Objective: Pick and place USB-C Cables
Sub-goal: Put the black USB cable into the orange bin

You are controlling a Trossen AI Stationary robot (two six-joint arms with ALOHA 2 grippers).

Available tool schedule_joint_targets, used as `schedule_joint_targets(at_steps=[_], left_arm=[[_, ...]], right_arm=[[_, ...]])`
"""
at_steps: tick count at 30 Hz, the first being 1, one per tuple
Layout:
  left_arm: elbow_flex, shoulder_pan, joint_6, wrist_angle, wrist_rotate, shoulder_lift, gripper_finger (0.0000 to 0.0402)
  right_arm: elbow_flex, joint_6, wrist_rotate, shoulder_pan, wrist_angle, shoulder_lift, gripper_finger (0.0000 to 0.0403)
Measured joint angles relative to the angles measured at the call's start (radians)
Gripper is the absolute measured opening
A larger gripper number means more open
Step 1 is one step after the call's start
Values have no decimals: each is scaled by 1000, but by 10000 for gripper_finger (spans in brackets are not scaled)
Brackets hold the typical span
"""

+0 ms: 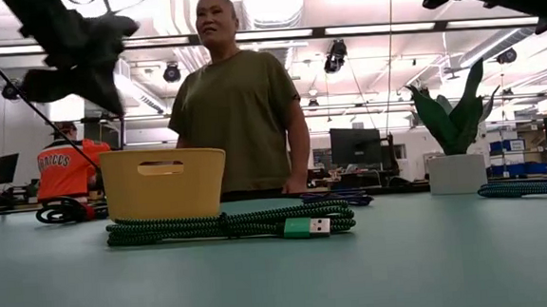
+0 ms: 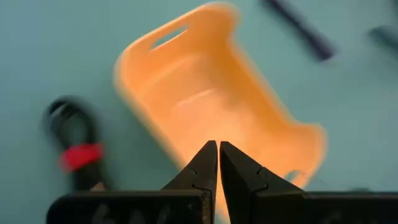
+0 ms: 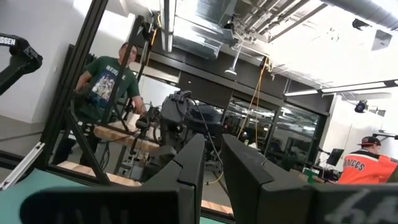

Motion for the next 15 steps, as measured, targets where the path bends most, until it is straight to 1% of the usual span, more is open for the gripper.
schedule_joint_targets(at_steps=[3,5,8,15], left_arm=[[0,0,-83,-113,55,0,4],[-3,0,-104,-154,82,1,4],[-16,0,-104,-172,90,4,4],[-40,0,-104,-164,91,3,4]], right_arm=[[0,-5,17,0,-6,0,47],[0,-15,39,0,-15,0,47],[0,-20,75,0,-22,0,47],[0,-17,77,0,-21,-1,47]])
